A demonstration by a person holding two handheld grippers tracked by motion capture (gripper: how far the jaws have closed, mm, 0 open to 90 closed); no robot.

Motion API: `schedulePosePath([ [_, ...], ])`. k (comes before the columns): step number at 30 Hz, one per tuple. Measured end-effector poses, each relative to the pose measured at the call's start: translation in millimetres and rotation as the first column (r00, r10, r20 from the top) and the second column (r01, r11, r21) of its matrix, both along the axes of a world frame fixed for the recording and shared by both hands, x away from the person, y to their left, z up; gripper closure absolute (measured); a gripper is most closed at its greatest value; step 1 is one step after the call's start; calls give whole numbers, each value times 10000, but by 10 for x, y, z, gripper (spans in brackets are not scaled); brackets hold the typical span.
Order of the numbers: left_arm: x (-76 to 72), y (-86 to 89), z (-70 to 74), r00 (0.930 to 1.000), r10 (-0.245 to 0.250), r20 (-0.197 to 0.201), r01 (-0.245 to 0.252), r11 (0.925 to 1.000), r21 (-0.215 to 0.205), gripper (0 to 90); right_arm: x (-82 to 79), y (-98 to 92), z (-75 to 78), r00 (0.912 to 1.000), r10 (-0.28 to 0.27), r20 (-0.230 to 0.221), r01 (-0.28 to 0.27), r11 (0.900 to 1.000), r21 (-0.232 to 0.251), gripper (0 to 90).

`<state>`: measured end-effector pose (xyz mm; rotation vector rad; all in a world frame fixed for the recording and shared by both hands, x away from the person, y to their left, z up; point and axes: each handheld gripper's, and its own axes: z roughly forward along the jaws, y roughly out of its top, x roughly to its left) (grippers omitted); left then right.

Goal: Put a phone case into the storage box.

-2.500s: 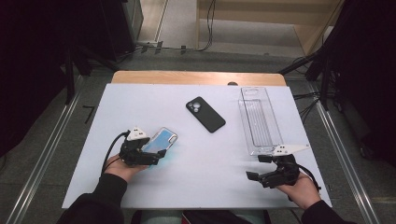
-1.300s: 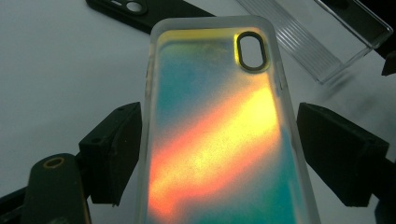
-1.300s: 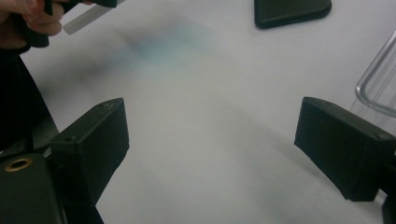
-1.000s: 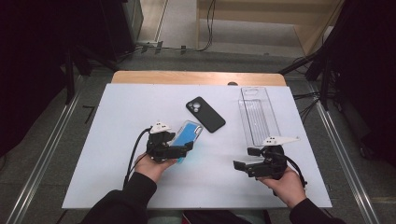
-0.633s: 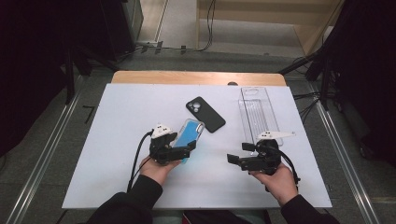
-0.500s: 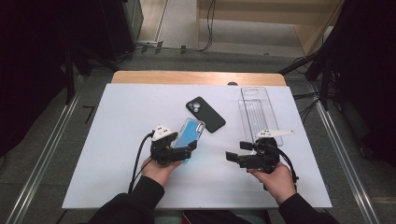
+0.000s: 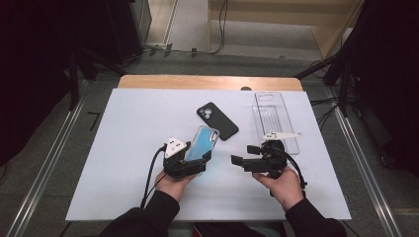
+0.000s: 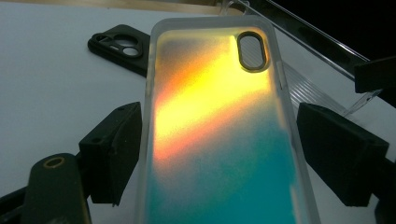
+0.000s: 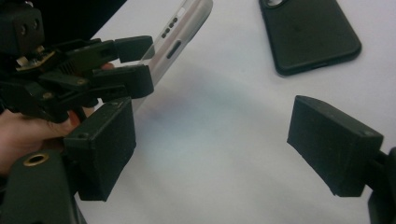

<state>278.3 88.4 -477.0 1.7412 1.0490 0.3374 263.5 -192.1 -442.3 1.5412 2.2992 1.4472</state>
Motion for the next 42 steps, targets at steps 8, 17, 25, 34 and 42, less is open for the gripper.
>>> schedulePosePath([
  [8, -35, -14, -16, 9994, 260, 245, -254, 9994, -237, 174, 78, 79, 62, 9997, -135, -205, 146, 9984, 541, 139],
  [17, -75, -31, -53, 9985, 390, 394, -369, 9979, -524, 173, 189, 185, 86, 9987, -181, -468, 230, 9940, 1072, 140],
  [25, -123, -96, -65, 9984, 256, 499, -234, 9988, -431, 174, 272, 262, 70, 9969, -252, -741, 345, 9912, 1281, 180],
  [34, -165, -112, -54, 9972, 203, 725, -180, 9993, -327, 174, 370, 320, 44, 9934, -260, -1114, 422, 9883, 1465, 207],
  [42, -181, -104, -41, 9976, 278, 634, -243, 9981, -565, 173, 427, 375, 28, 9849, -204, -1718, 511, 9830, 1765, 288],
])
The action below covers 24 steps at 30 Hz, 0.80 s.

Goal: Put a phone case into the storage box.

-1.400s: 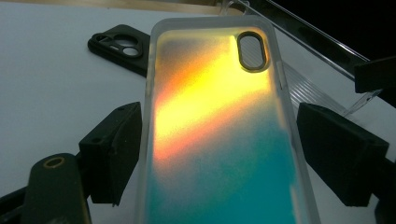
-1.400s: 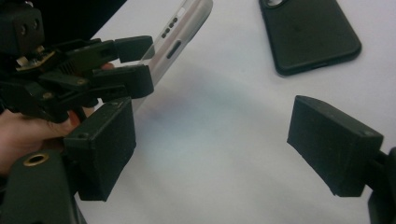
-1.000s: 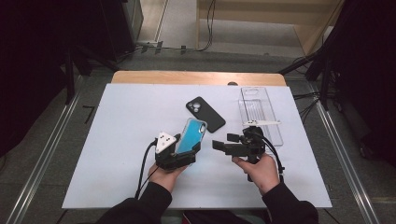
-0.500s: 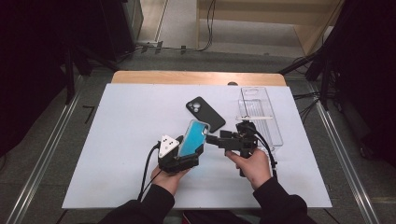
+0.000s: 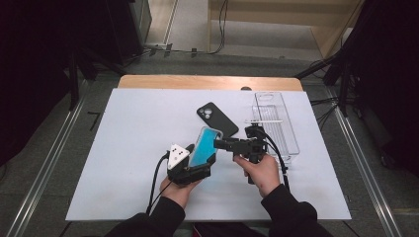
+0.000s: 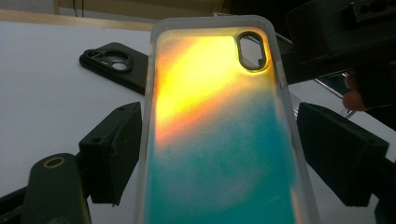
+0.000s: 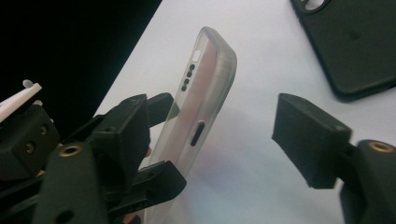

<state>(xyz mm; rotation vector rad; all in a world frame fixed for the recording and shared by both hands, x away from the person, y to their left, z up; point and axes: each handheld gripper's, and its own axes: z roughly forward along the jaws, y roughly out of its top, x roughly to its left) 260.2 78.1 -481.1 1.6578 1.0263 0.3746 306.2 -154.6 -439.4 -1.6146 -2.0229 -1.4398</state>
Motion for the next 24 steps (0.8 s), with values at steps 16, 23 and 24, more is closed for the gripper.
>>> schedulePosePath([
  [16, -98, -109, 0, 9992, -188, -345, 186, 9998, -63, 173, 102, 26, -42, 9967, -429, -684, 448, 9986, 264, 581],
  [23, -121, -125, 10, 9994, -221, -271, 219, 9997, -67, 173, 88, 13, -16, 9971, -506, -576, 526, 9981, 329, 742],
  [24, -122, -125, 9, 9994, -230, -274, 228, 9997, -64, 173, 84, 16, -10, 9973, -504, -525, 523, 9980, 353, 745],
])
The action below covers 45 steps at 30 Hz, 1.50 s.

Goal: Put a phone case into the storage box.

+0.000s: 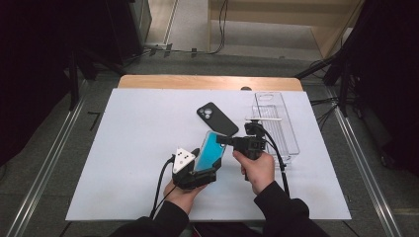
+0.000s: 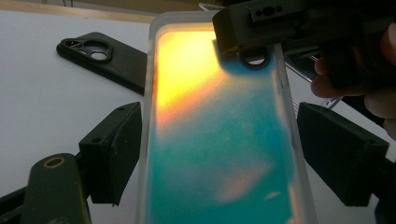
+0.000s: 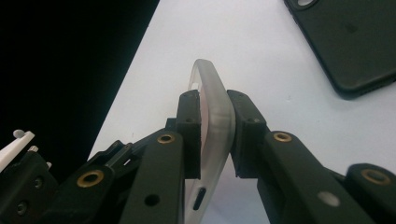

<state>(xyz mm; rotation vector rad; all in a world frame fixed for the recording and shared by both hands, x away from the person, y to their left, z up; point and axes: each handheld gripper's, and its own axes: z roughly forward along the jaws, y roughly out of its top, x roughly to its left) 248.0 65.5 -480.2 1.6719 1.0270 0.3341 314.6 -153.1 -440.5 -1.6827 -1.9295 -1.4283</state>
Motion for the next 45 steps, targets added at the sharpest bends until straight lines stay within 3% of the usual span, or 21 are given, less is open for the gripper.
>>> schedulePosePath([
  [7, 17, 6, -15, 9998, -146, -105, 146, 9999, 76, 171, -12, 13, 35, 9999, 143, -38, -143, 9999, 58, 765],
  [16, 40, 26, -21, 9988, -433, -233, 430, 9990, -127, 163, -30, 15, 54, 9993, 359, 88, -360, 9993, 135, 768],
  [20, 77, 50, -13, 9956, -673, -646, 652, 9973, -344, 141, -40, 24, 75, 9990, 417, 174, -419, 9990, 142, 770],
  [25, 98, 55, 31, 9903, -874, -1083, 848, 9960, -286, 129, -57, 26, 127, 9972, 489, 567, -470, 9983, -346, 771],
  [31, 86, 55, 114, 9878, -1237, -948, 1251, 9921, 91, 130, -71, -20, 191, 9939, 291, 1062, -195, 9957, -906, 770],
  [34, 93, 56, 168, 9822, -1600, -987, 1625, 9865, 180, 130, -76, -35, 207, 9918, 287, 1249, -148, 9937, -1113, 770],
  [37, 119, 81, 221, 9734, -1940, -1217, 1982, 9799, 234, 132, -98, -37, 235, 9851, 517, 1639, -218, 9836, -1791, 769],
  [40, 138, 104, 238, 9685, -2123, -1305, 2182, 9753, 330, 146, -108, -41, 239, 9818, 692, 1771, -322, 9785, -2039, 769],
  [41, 163, 130, 248, 9605, -2361, -1475, 2445, 9687, 419, 183, -115, -46, 238, 9777, 857, 1917, -434, 9757, -2147, 769],
  [44, 193, 158, 261, 9551, -2450, -1669, 2560, 9655, 478, 183, -127, -68, 249, 9721, 1097, 2074, -631, 9737, -2190, 769],
  [45, 224, 191, 280, 9471, -2607, -1873, 2722, 9615, 386, 183, -133, -75, 254, 9686, 1165, 2196, -674, 9733, -2193, 769],
])
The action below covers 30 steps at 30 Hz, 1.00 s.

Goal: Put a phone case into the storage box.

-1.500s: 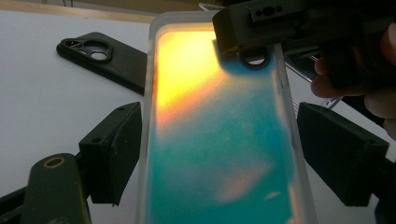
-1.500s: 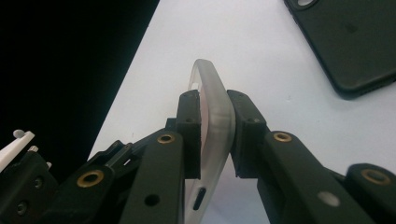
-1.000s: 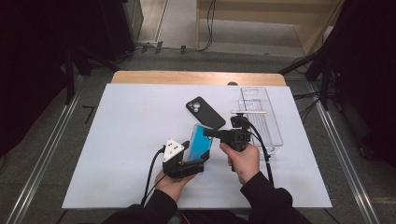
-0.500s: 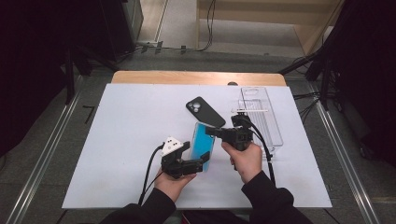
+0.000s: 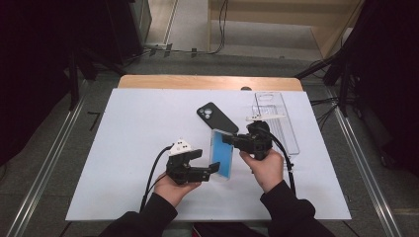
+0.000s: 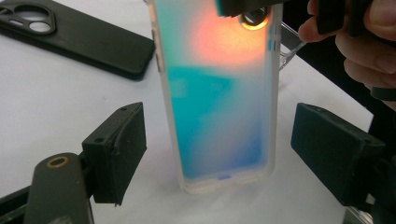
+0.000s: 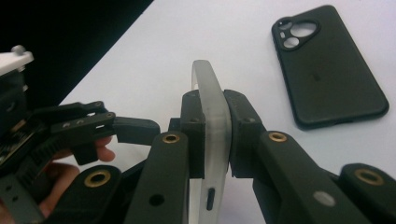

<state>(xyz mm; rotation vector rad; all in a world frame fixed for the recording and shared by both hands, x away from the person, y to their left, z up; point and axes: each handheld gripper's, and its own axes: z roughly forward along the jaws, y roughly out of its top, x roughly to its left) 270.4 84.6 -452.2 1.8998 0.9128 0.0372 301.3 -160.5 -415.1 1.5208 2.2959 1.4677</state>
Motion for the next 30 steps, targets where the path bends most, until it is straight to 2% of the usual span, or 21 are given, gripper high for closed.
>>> schedulePosePath([
  [3, 29, 33, 22, 9997, -78, -228, 77, 10000, -21, 184, -15, -13, 15, 9997, 123, 221, -121, 9999, -69, 769],
  [4, 56, 64, 40, 9982, -140, -578, 135, 9999, -91, 184, -26, -26, 24, 9989, 261, 392, -256, 9996, -148, 769],
  [9, 87, 119, 68, 9956, -448, -826, 416, 9984, -390, 184, -40, -48, 30, 9983, 382, 443, -374, 9991, -195, 768],
  [12, 107, 141, 96, 9962, -654, -570, 661, 9978, 102, 184, -45, -71, 17, 9959, 728, 535, -718, 9972, -206, 768],
  [13, 107, 141, 96, 9962, -654, -570, 661, 9978, 102, 184, -45, -71, 17, 9959, 728, 535, -718, 9972, -206, 768],
  [15, 116, 134, 114, 9972, -621, -426, 646, 9961, 602, 184, -51, -71, 6, 9918, 1101, 646, -1086, 9937, -265, 768],
  [16, 120, 135, 121, 9974, -607, -388, 636, 9949, 782, 184, -51, -71, 6, 9918, 1101, 646, -1086, 9937, -265, 768],
  [18, 136, 150, 133, 9955, -807, -493, 848, 9926, 873, 184, -58, -70, -1, 9884, 1334, 721, -1317, 9909, -282, 768],
  [20, 185, 188, 150, 9921, -916, -855, 1007, 9891, 1077, 184, -67, -67, -6, 9824, 1656, 863, -1620, 9857, -463, 768],
  [23, 226, 233, 157, 9890, -999, -1088, 1106, 9891, 974, 197, -61, -72, -9, 9776, 1891, 919, -1857, 9816, -448, 768],
  [24, 239, 260, 162, 9876, -1065, -1157, 1165, 9897, 834, 197, -58, -79, -11, 9755, 1993, 926, -1963, 9797, -411, 769],
  [25, 262, 301, 176, 9868, -1098, -1191, 1181, 9909, 653, 240, -51, -97, -13, 9731, 2122, 893, -2098, 9771, -363, 768],
  [29, 288, 353, 209, 9830, -1414, -1171, 1474, 9881, 446, 241, -41, -123, -14, 9682, 2339, 885, -2326, 9722, -250, 768],
  [30, 293, 360, 218, 9819, -1506, -1151, 1555, 9872, 350, 246, -38, -130, -9, 9631, 2540, 890, -2529, 9672, -237, 768],
])
